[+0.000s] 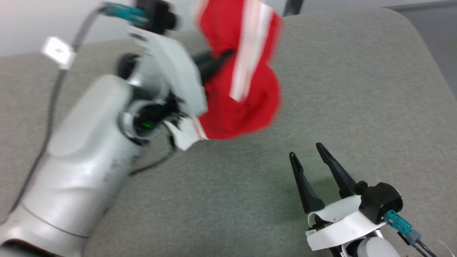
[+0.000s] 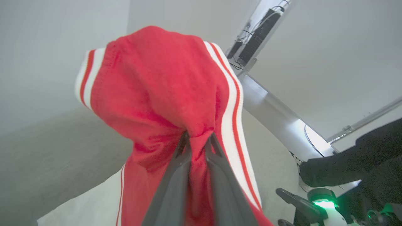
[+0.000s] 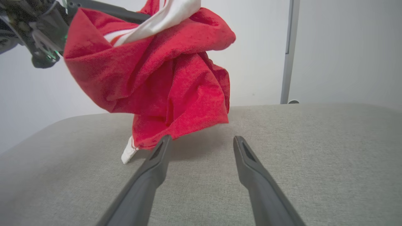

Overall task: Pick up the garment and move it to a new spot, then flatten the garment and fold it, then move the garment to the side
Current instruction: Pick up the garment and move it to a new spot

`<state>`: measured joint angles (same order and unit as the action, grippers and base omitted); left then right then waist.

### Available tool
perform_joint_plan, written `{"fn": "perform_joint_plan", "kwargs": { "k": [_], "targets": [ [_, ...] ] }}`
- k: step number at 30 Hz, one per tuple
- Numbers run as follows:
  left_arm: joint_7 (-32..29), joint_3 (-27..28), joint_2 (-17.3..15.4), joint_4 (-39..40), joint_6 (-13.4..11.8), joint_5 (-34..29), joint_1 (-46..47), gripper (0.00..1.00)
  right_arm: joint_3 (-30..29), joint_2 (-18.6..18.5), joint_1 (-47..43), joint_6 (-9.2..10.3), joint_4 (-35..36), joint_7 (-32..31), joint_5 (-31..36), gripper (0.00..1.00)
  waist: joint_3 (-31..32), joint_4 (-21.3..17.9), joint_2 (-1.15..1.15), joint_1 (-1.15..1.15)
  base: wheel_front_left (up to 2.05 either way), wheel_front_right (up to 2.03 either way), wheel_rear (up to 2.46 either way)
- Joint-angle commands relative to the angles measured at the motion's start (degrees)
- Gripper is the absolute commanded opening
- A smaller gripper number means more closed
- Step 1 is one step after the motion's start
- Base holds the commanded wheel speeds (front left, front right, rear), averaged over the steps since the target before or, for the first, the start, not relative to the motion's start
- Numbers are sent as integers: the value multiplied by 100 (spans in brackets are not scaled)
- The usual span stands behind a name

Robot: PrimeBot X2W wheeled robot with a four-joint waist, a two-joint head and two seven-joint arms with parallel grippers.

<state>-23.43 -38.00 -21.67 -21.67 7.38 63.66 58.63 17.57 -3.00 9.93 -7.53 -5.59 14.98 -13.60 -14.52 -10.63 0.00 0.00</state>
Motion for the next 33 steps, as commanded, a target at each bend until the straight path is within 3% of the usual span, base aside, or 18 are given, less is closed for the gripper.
{"fn": "perform_joint_plan", "kwargs": {
  "k": [1,5,11,16,22,23,24,25,26,27,33],
  "targets": [
    [-30,-128,42,118,17,41,-23,0,-29,14,-46,8,39,27,-55,100,-65,-248,0,0,0,0,0],
    [-84,-475,134,8,17,95,-104,0,-41,13,-10,8,119,27,-179,100,-208,-516,0,0,0,0,0],
    [92,-978,-50,-1135,17,-246,-145,0,-14,14,81,7,200,27,-341,100,-385,-830,0,0,0,0,0],
    [65,-1498,-169,-2057,17,-546,-30,0,28,14,144,7,224,27,-437,100,-483,-957,0,0,0,0,0],
    [62,-1883,-99,-2387,4,-344,8,0,11,14,154,8,209,27,-478,100,-493,-992,0,0,0,0,0],
    [125,-1918,-71,-2399,4,-320,49,22,-8,14,148,8,202,27,-480,100,-479,-978,0,0,0,0,0],
    [185,-1953,-54,-2412,4,-292,96,57,-18,14,136,7,195,27,-480,100,-462,-964,0,0,0,0,0],
    [185,-1953,-54,-2412,4,-292,96,57,-18,14,136,7,195,27,-480,100,-462,-964,0,0,0,0,0],
    [252,-1983,-37,-2409,4,-250,124,83,-21,14,122,8,183,27,-468,100,-433,-947,0,0,0,0,0],
    [320,-1999,-23,-2400,4,-203,149,100,-26,13,105,8,171,27,-436,100,-401,-921,0,0,0,0,0],
    [680,-2117,-21,-2193,5,88,271,100,-74,12,13,7,47,27,-205,100,-138,-663,0,0,0,0,0]
  ]
}}
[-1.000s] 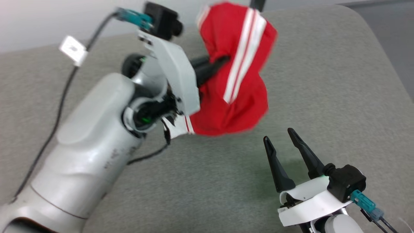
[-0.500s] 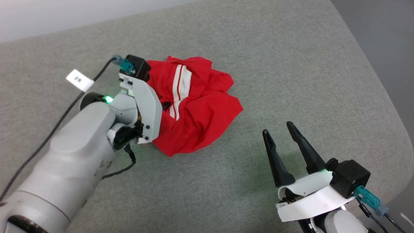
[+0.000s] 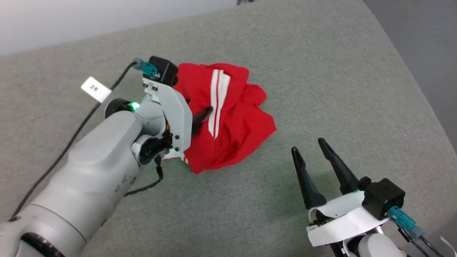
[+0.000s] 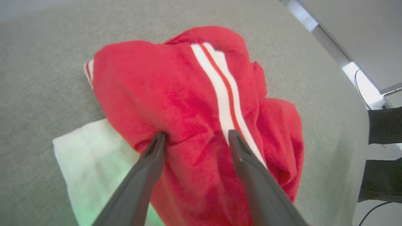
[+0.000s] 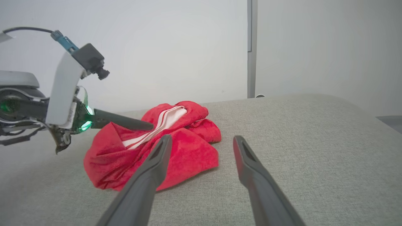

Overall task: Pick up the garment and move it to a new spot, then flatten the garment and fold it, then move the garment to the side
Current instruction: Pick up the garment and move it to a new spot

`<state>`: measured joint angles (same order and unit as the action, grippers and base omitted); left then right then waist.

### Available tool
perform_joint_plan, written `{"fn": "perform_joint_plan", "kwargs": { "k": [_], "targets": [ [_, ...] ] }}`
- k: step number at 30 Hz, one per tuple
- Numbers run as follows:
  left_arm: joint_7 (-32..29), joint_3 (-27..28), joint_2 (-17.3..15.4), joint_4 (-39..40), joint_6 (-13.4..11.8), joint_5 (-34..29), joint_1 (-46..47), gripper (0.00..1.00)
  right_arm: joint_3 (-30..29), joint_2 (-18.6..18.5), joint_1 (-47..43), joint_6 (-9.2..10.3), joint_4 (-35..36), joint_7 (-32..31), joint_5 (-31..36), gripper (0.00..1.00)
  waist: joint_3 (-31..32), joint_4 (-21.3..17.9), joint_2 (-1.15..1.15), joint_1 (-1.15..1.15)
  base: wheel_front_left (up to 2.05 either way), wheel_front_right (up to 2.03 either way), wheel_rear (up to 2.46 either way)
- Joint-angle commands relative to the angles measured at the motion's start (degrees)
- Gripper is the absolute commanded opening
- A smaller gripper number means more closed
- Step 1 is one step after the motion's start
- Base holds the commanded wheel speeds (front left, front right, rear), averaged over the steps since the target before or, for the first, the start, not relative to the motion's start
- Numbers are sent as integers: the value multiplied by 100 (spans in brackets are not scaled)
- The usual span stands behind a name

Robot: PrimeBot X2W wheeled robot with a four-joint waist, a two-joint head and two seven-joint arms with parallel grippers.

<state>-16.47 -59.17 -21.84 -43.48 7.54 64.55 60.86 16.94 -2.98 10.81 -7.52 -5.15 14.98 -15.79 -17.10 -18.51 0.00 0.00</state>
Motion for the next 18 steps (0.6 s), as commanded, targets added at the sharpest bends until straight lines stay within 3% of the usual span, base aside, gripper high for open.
{"fn": "perform_joint_plan", "kwargs": {
  "k": [1,9,18],
  "targets": [
    [84,9,-19,42,-11,78,34,100,-18,10,-86,7,-29,27,56,100,172,182,0,0,0,0,0],
    [1078,66,-279,495,-11,474,-538,100,-130,9,-281,7,-307,27,417,100,621,739,0,0,0,0,0],
    [2291,310,-616,883,-11,1207,-2228,100,-545,-312,-638,7,-525,13,621,100,1064,1362,0,0,0,0,0]
  ]
}}
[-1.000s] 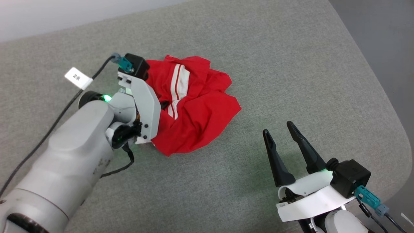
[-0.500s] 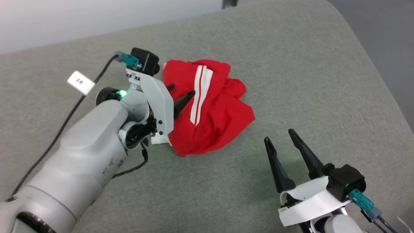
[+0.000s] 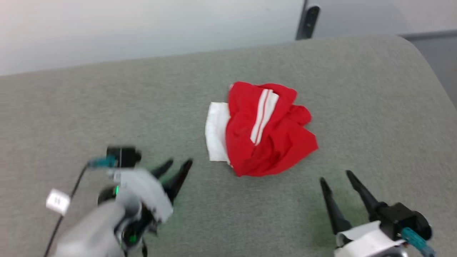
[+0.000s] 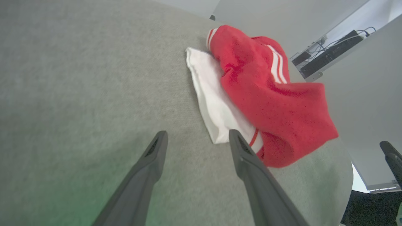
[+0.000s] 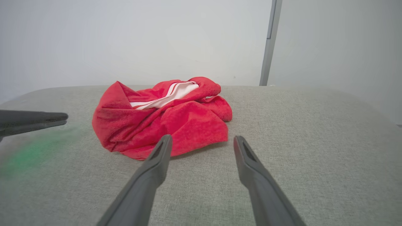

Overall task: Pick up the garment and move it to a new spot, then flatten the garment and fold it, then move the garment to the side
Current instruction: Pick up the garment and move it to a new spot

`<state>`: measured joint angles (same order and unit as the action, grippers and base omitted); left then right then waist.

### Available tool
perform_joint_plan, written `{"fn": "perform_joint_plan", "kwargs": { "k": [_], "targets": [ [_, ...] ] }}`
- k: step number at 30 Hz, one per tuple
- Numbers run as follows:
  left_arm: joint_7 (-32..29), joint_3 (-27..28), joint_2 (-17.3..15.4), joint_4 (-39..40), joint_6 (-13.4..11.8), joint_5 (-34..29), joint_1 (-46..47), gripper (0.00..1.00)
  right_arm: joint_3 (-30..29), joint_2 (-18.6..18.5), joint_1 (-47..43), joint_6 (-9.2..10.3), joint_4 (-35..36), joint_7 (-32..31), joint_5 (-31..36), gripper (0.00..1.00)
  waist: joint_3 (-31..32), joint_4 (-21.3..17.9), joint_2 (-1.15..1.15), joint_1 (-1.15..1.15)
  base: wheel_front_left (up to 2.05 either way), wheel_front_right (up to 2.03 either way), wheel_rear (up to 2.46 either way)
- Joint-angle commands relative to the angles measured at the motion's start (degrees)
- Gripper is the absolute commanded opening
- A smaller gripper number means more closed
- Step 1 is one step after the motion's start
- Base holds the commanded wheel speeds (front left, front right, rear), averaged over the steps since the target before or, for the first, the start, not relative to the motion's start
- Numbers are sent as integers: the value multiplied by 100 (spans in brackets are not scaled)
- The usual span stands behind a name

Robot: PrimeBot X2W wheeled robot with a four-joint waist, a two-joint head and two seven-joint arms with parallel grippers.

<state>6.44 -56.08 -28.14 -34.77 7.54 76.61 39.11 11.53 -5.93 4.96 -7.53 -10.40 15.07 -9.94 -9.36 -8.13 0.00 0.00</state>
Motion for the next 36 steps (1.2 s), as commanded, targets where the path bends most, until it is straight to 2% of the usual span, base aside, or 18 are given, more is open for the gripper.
{"fn": "perform_joint_plan", "kwargs": {
  "k": [1,6,9,13,19,22,26,32,36],
  "targets": [
    [129,16,-33,24,-11,41,-230,100,-75,-60,-100,8,16,-14,41,100,312,382,0,0,0,0,0],
    [729,353,-185,130,-32,292,-1069,100,-477,-237,-325,8,168,-145,81,100,382,633,0,0,0,0,0],
    [861,601,-240,268,-221,40,-1487,100,-647,-296,-455,8,264,-230,79,100,441,757,0,0,0,0,0],
    [865,1502,-110,732,-472,-684,-2166,100,-818,-325,-624,8,369,-299,63,100,531,921,0,0,0,0,0],
    [870,2674,164,1589,-965,-2339,-3225,100,-930,-354,-799,8,468,-434,15,100,734,1021,0,0,0,0,0],
    [870,3177,371,1996,-1061,-3077,-3673,100,-962,-333,-848,8,496,-473,7,100,812,1034,0,0,0,0,0],
    [871,3748,634,2457,-1064,-4093,-4088,100,-989,-279,-849,8,549,-491,-6,100,864,992,0,0,0,0,0],
    [870,4543,1089,3234,-885,-5432,-4513,100,-1204,-138,-797,8,709,-484,-149,100,897,903,0,0,0,0,0],
    [871,4883,1425,3415,-782,-5984,-4765,100,-1257,-81,-842,8,748,-494,-156,100,872,842,0,0,0,0,0]
  ]
}}
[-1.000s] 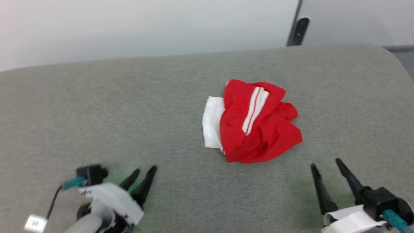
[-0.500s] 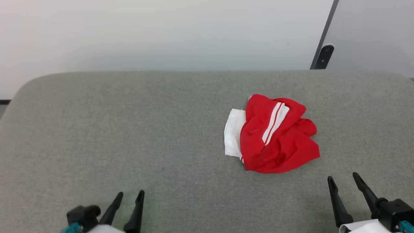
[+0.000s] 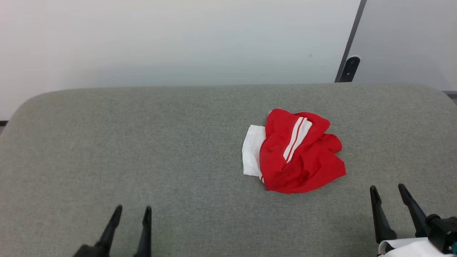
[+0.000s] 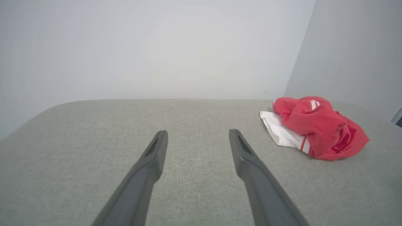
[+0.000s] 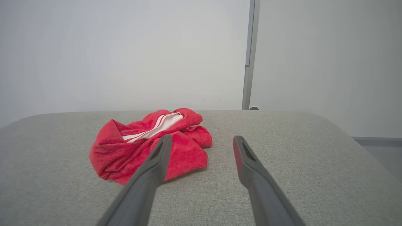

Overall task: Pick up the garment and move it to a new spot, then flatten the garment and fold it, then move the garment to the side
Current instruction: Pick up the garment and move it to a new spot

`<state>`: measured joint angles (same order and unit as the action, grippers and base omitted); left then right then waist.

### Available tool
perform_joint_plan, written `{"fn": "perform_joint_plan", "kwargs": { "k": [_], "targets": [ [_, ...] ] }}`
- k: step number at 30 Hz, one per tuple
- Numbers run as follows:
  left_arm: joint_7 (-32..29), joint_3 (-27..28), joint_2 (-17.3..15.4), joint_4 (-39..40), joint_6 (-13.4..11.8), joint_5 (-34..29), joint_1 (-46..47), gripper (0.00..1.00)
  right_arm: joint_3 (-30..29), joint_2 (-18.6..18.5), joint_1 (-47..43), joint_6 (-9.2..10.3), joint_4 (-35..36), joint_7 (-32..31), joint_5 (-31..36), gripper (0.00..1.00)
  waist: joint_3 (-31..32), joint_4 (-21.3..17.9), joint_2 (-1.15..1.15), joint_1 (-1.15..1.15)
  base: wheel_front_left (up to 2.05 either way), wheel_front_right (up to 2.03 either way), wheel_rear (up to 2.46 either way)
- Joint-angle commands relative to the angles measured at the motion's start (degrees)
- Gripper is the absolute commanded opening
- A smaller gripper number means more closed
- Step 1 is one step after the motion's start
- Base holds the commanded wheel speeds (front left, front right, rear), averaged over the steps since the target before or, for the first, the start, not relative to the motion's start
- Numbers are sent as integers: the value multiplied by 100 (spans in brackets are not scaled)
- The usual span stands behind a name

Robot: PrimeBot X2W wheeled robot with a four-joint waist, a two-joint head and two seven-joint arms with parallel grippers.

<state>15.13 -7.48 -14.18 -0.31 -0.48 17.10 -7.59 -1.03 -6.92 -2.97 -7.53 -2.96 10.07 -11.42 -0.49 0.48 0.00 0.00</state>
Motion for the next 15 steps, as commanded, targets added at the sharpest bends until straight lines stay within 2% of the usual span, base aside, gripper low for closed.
{"fn": "perform_joint_plan", "kwargs": {
  "k": [1,7,15],
  "targets": [
    [2,79,100,-60,49,-134,-134,100,6,22,-85,8,-21,-15,-3,100,-15,-29,0,0,0,0,0],
    [2,384,448,-199,317,-447,-225,100,63,33,-118,8,-90,12,27,100,-61,-87,0,0,0,0,0],
    [2,648,650,-280,563,-649,-98,100,75,53,-7,8,-98,13,48,100,-167,-117,0,0,0,0,0]
  ]
}}
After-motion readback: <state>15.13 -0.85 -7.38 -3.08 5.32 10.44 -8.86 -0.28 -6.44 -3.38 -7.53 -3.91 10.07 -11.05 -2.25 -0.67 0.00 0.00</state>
